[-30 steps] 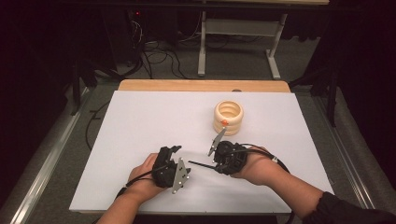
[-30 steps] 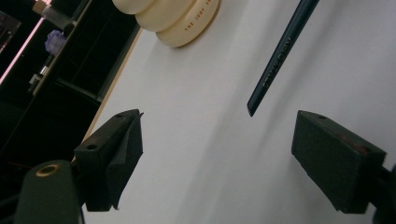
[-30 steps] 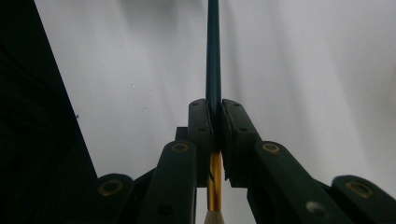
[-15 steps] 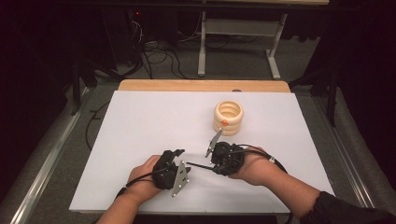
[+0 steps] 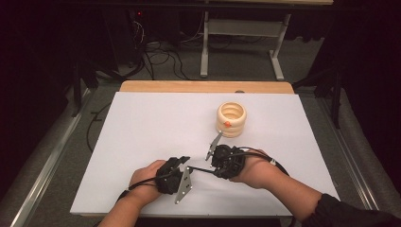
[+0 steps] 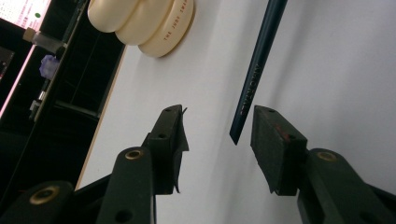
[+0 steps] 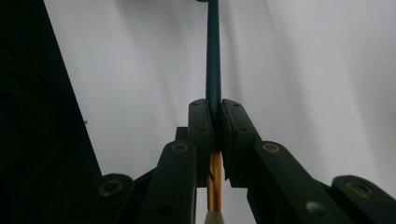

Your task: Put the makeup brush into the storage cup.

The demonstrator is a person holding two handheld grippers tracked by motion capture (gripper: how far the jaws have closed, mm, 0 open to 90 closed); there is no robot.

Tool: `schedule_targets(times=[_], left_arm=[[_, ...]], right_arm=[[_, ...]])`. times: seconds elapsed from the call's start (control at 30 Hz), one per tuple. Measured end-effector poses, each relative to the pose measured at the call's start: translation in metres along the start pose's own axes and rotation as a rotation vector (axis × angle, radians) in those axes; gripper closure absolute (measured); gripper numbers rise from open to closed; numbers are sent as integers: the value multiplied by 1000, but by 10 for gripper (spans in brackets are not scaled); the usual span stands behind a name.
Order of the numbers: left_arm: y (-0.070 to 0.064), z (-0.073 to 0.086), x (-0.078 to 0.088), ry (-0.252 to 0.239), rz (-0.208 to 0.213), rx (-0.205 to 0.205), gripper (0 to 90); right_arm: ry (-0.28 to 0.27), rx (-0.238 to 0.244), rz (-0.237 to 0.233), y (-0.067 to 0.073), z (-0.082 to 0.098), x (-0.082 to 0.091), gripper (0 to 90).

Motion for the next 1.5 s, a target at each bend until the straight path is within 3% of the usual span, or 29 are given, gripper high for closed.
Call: schedule_targets(times=[0.7,1.5], left_arm=[[-8,-3,-2,-23,15,-57,735],[-12,-2,-3,-25,21,-88,846]], right_arm=[[9,6,-1,1,-2,-3,855],[5,6,4,1,-5,-1,855]])
Point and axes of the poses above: each handheld gripper's, and its own axes: x roughly backward along the jaws, z roughly out of its underside, y roughly to its left, the point moved 6 cm from there along -x, roughly forward along the jaws, and after that the axes turned 3 degrees about -y, right-handed, at the moved point
